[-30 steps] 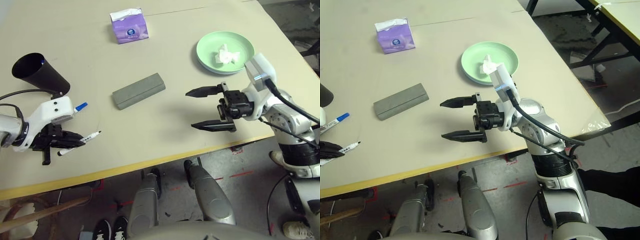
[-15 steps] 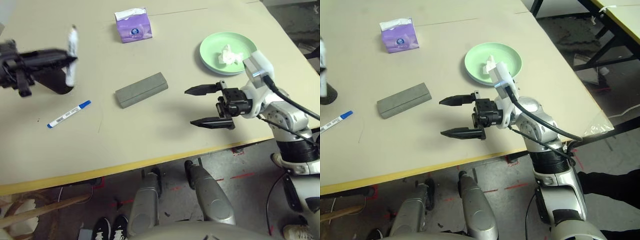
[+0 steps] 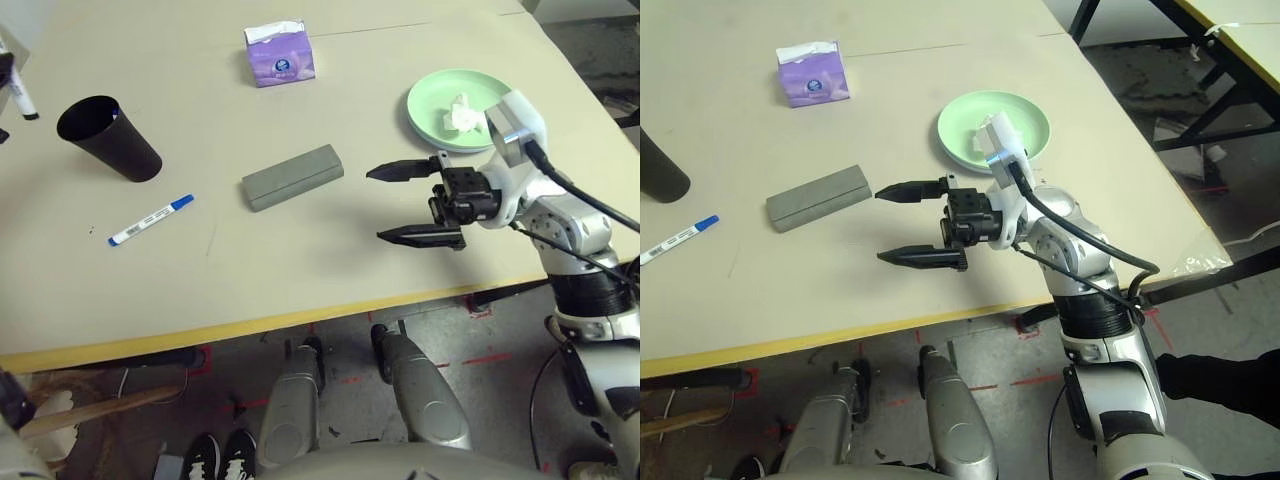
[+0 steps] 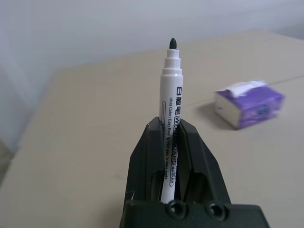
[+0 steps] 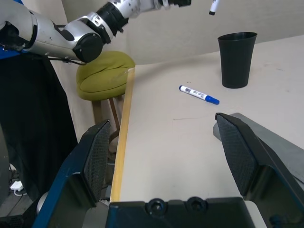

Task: Organize and tidy the items on the table.

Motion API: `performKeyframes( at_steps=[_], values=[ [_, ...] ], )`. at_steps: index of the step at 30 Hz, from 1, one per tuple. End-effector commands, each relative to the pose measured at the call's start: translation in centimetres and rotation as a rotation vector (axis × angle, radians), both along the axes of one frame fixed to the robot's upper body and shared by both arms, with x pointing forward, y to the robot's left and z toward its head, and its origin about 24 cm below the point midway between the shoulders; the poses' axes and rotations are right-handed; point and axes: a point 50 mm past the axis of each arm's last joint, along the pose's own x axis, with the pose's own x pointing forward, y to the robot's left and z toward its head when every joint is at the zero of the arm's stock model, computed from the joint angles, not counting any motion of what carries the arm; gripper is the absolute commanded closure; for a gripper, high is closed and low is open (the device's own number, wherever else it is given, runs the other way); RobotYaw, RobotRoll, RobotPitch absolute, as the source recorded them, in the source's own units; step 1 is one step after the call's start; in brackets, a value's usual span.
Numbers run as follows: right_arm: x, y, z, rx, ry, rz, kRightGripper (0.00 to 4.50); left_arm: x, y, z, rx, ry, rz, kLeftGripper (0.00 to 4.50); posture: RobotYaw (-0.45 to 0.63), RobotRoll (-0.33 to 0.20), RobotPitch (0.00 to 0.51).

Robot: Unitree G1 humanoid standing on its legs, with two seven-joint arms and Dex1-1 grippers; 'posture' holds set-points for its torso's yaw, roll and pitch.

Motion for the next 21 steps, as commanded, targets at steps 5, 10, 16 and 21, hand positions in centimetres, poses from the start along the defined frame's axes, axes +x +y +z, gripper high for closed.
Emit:
performKeyframes(
  at_steps=[5,10,16,21],
  values=[
    [-0.1,-0.1,0.2,0.004,-0.006,-0.009,0.0,2.2,-0.1,-1.7,-0.009,-0.037,0.034,4.22,-0.15,0.0,0.291],
    [-0.3,-0.3,0.3,0.004,-0.007,-0.021,0.0,4.2,-1.4,-2.8,-0.036,-0.048,0.006,4.22,-0.17,0.0,0.292],
    [-0.4,-0.5,0.4,0.001,-0.007,-0.035,0.0,5.4,-2.5,-3.4,-0.053,-0.049,-0.016,4.22,-0.19,0.0,0.294],
    [-0.4,-0.6,0.4,0.001,-0.007,-0.045,0.0,5.4,-2.4,-4.0,-0.056,-0.038,-0.013,4.22,-0.2,0.0,0.297]
  ],
)
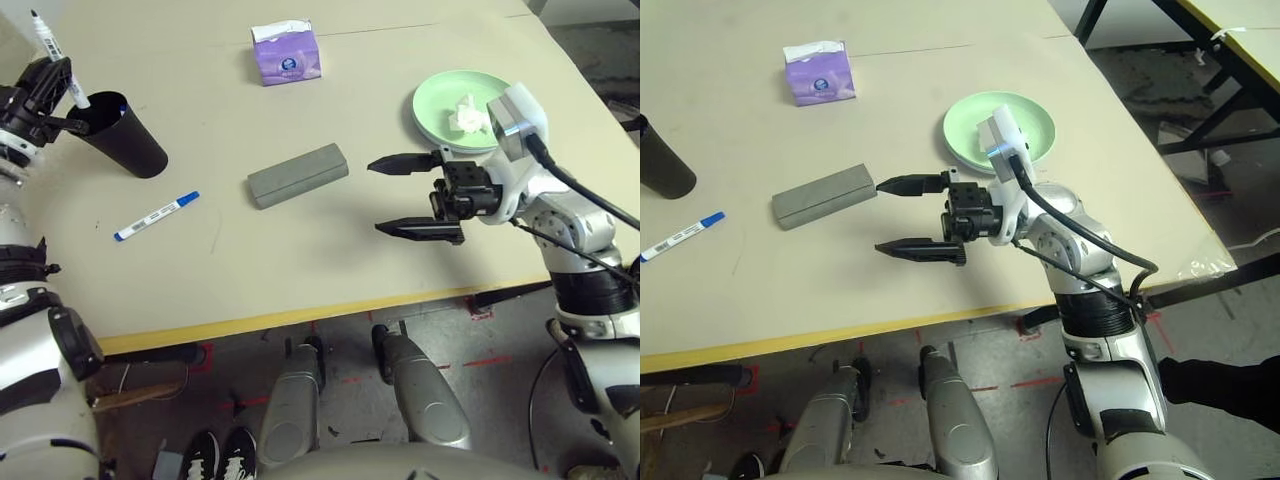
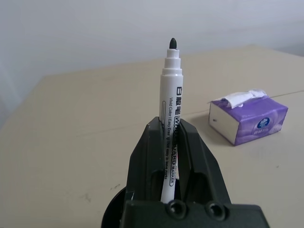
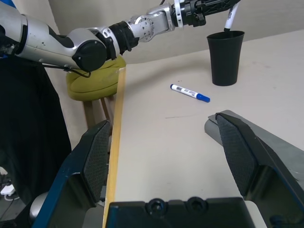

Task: Organize and tidy the items on the table.

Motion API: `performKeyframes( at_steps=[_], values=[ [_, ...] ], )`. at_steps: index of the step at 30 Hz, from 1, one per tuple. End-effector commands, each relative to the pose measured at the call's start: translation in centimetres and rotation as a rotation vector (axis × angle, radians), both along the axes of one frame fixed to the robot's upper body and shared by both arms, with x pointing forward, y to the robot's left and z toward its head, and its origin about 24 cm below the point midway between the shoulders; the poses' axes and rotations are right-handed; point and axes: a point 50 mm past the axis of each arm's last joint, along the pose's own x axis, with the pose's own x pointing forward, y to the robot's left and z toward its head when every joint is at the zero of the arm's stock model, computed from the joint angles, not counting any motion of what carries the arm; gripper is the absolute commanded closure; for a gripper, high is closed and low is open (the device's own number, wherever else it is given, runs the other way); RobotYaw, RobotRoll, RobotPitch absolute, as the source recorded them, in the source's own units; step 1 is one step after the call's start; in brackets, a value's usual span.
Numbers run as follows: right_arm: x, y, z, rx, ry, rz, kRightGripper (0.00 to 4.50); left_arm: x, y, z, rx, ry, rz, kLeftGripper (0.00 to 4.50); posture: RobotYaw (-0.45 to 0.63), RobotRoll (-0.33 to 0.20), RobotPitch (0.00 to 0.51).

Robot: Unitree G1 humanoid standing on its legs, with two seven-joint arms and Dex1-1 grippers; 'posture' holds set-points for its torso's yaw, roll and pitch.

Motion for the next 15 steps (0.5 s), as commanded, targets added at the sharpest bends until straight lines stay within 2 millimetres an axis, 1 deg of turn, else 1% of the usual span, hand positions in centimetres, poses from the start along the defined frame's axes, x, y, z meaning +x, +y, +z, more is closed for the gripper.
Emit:
performKeyframes(
  at_steps=[1,13,15],
  values=[
    [-0.3,-0.3,0.1,0.002,-0.005,-0.001,0.0,-0.2,0.5,-0.7,0.0,0.023,0.019,4.22,-0.2,0.0,0.297],
    [-0.1,-0.3,0.3,0.003,-0.014,-0.007,0.0,-1.3,1.0,-1.6,-0.001,0.03,0.042,4.22,-0.19,0.0,0.294],
    [-0.1,-0.3,0.4,0.003,-0.017,-0.006,0.0,-1.5,1.0,-1.7,-0.002,0.031,0.046,3.5,-0.19,0.0,0.295]
  ],
)
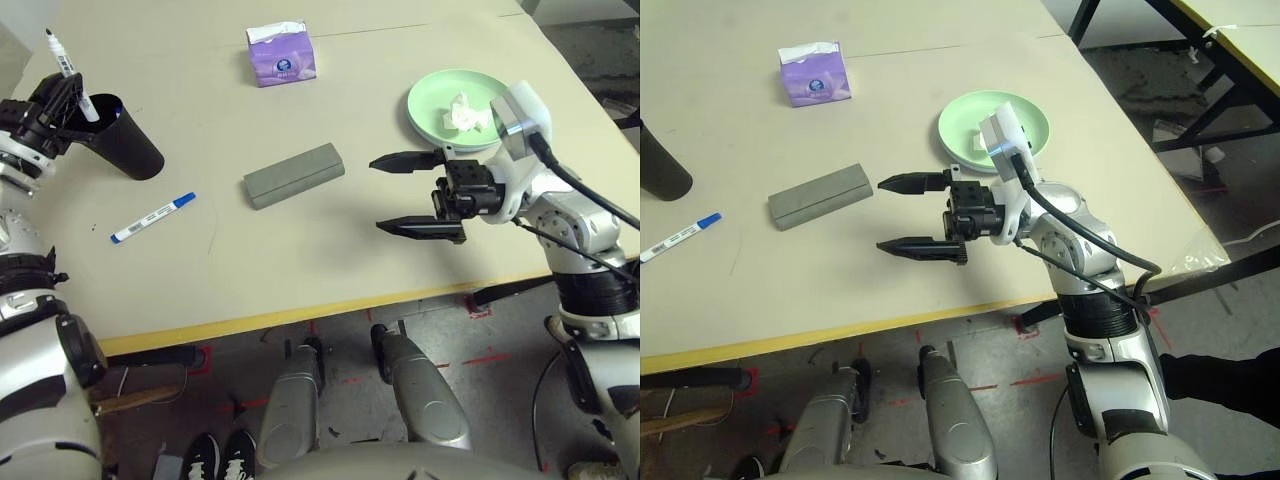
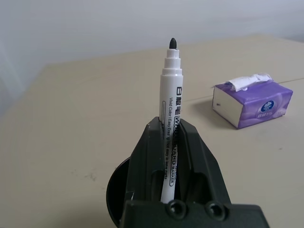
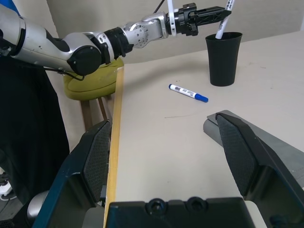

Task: Organize and tidy the items on the table.

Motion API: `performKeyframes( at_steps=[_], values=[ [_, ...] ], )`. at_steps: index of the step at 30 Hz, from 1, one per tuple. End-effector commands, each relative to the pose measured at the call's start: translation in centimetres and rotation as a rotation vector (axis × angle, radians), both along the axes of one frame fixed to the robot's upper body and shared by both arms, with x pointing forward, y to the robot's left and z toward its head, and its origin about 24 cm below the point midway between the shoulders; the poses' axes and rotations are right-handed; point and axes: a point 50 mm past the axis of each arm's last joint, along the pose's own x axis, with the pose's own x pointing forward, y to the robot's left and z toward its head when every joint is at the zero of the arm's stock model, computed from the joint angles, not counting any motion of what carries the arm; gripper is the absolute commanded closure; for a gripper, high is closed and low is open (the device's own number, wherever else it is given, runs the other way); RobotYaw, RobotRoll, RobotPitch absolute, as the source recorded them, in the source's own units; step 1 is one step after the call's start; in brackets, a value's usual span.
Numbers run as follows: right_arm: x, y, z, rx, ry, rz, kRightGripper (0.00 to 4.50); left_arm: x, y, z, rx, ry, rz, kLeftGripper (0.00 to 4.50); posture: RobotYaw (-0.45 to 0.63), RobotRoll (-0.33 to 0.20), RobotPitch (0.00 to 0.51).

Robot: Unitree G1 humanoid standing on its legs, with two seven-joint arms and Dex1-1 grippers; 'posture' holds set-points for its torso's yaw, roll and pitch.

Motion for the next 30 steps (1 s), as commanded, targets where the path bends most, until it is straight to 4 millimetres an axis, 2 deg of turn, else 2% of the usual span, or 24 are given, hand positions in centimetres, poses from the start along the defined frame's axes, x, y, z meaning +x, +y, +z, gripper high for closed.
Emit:
performKeyframes(
  at_steps=[1,9,10,11,18,26,30],
  values=[
    [-0.1,-0.2,0.3,0.004,-0.013,-0.001,0.0,-0.6,0.4,-0.1,-0.002,0.0,0.019,3.28,-0.19,0.0,0.295],
    [0.1,-0.2,0.5,0.002,-0.019,-0.004,0.0,-1.1,0.6,0.1,-0.01,-0.006,0.026,0.47,-0.19,0.0,0.291],
    [0.1,-0.2,0.5,0.002,-0.02,-0.004,0.0,-1.1,0.6,0.1,-0.011,-0.007,0.027,0.15,-0.19,0.0,0.291],
    [0.2,-0.2,0.5,0.002,-0.02,-0.004,0.0,-1.1,0.6,0.2,-0.012,-0.008,0.027,0.04,-0.18,0.0,0.289],
    [0.3,-0.1,0.6,0.004,-0.023,-0.005,0.0,-1.7,0.1,1.4,0.022,0.027,-0.076,0.04,-0.18,0.0,0.287],
    [0.0,-0.3,0.0,0.001,-0.017,-0.002,0.0,-3.8,-1.2,6.0,0.186,0.2,-0.372,0.04,-0.18,0.0,0.287],
    [0.0,-0.3,-0.7,-0.027,-0.018,-0.005,0.0,-4.9,-2.8,8.1,0.27,0.317,-0.531,0.04,-0.16,0.0,0.285]
  ],
)
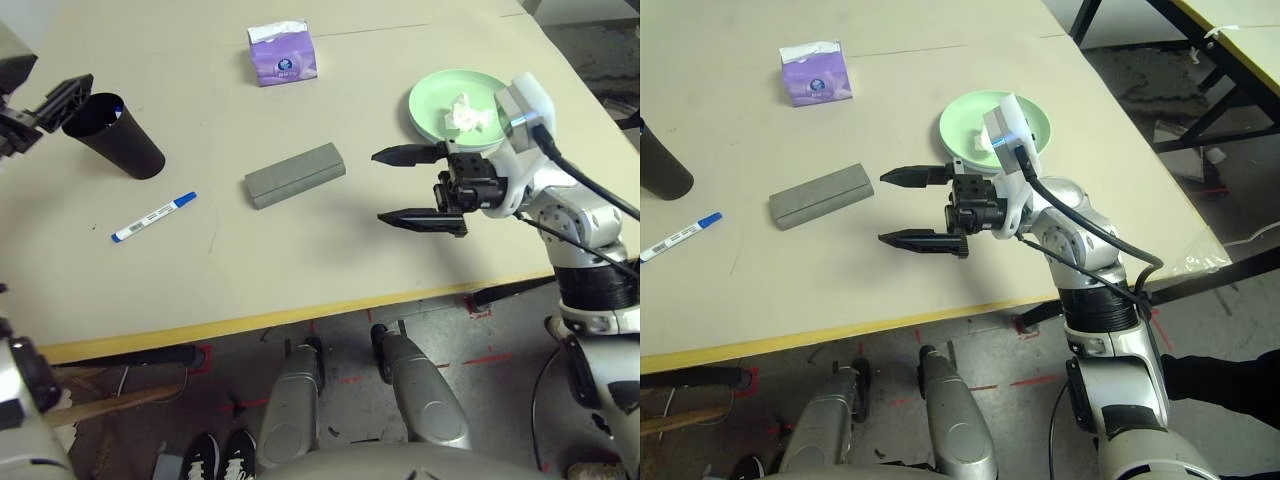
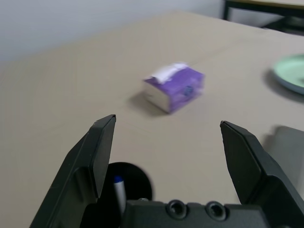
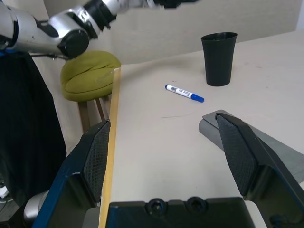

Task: Organize and tidy the items on the table.

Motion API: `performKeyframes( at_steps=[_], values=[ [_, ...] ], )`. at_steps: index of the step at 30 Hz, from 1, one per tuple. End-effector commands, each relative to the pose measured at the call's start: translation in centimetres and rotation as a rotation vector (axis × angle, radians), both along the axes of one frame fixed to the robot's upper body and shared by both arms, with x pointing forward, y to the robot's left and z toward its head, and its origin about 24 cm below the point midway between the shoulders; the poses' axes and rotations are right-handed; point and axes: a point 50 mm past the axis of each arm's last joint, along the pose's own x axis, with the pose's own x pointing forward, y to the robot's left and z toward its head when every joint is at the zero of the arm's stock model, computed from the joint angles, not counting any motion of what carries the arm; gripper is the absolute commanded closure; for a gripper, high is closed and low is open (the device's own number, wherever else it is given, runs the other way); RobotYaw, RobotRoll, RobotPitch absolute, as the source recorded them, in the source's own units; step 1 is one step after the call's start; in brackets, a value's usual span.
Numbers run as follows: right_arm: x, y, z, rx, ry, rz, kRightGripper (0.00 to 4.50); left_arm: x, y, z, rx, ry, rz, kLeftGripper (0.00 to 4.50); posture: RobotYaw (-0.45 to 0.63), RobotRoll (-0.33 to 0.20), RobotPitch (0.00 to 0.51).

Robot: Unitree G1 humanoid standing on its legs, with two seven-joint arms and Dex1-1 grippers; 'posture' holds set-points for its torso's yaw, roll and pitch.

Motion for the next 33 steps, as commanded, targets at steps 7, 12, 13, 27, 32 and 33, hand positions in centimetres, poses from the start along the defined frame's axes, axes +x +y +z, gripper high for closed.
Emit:
performKeyframes(
  at_steps=[7,12,13,27,32,33],
  values=[
    [1.0,-0.1,-2.3,-0.077,-0.099,-0.189,0.0,-2.8,-3.8,2.0,0.202,0.357,-0.304,0.04,-0.16,0.0,0.282],
    [1.5,0.0,-3.0,-0.084,-0.15,-0.308,0.0,-3.3,-4.1,1.0,0.335,0.498,-0.296,0.04,-0.17,0.0,0.282],
    [1.5,0.0,-3.1,-0.082,-0.156,-0.32,0.0,-3.3,-4.0,0.8,0.369,0.526,-0.289,0.04,-0.17,0.0,0.284],
    [0.5,0.8,-3.5,-0.032,-0.16,-0.322,0.0,-2.3,-0.9,-2.3,0.787,0.694,-0.188,0.04,-0.18,0.0,0.291],
    [0.5,1.0,-3.4,-0.02,-0.156,-0.319,0.0,-0.8,-1.6,-4.0,0.825,0.677,-0.198,0.04,-0.19,0.0,0.294],
    [0.5,1.0,-3.4,-0.019,-0.156,-0.318,0.0,-0.6,-1.7,-4.4,0.826,0.683,-0.198,0.04,-0.19,0.0,0.295]
  ],
)
